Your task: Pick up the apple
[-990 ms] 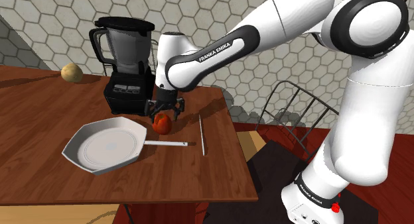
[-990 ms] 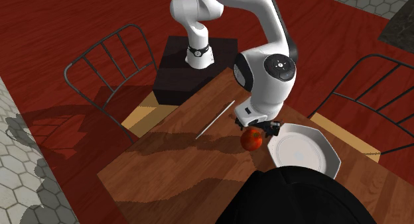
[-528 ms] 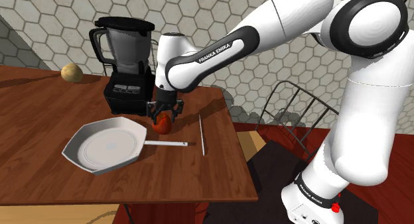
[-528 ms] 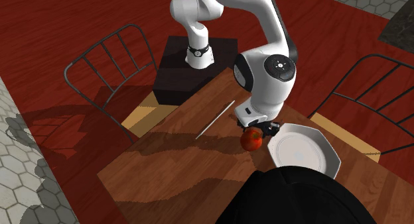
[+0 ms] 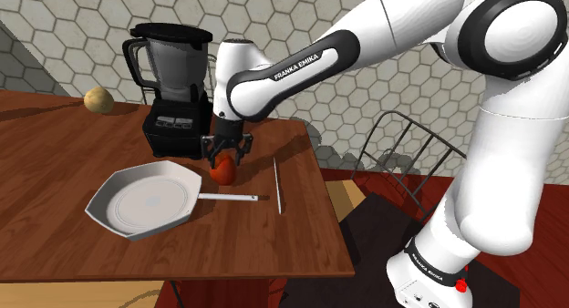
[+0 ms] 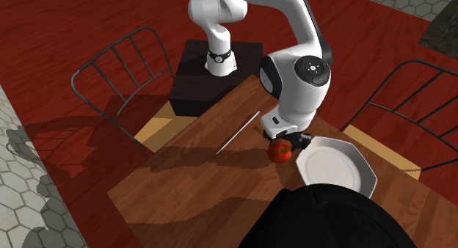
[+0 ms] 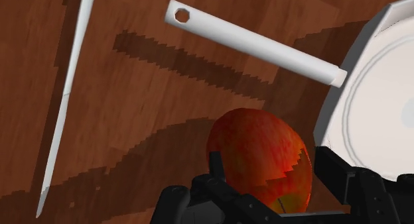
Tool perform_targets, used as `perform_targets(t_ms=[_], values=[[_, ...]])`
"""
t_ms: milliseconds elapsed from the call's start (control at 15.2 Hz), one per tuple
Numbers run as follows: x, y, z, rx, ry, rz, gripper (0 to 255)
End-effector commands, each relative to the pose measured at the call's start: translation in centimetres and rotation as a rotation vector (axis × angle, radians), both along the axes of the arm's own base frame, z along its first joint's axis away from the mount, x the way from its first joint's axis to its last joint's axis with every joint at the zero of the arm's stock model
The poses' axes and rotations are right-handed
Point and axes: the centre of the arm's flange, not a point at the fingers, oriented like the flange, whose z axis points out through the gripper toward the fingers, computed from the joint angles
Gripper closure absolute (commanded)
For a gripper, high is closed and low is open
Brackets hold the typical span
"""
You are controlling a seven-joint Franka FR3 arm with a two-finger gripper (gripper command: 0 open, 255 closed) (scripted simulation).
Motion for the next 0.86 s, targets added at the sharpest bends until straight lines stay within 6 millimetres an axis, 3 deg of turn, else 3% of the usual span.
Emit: perform_targets(t_ms=[0,660,792], values=[[0.0,-0.1,1.0,0.0,0.001,0.0,255],[0.0,-0.1,6.3,0.0,0.001,0.0,255],[0.0,-0.1,6.4,0.0,0.001,0.0,255]])
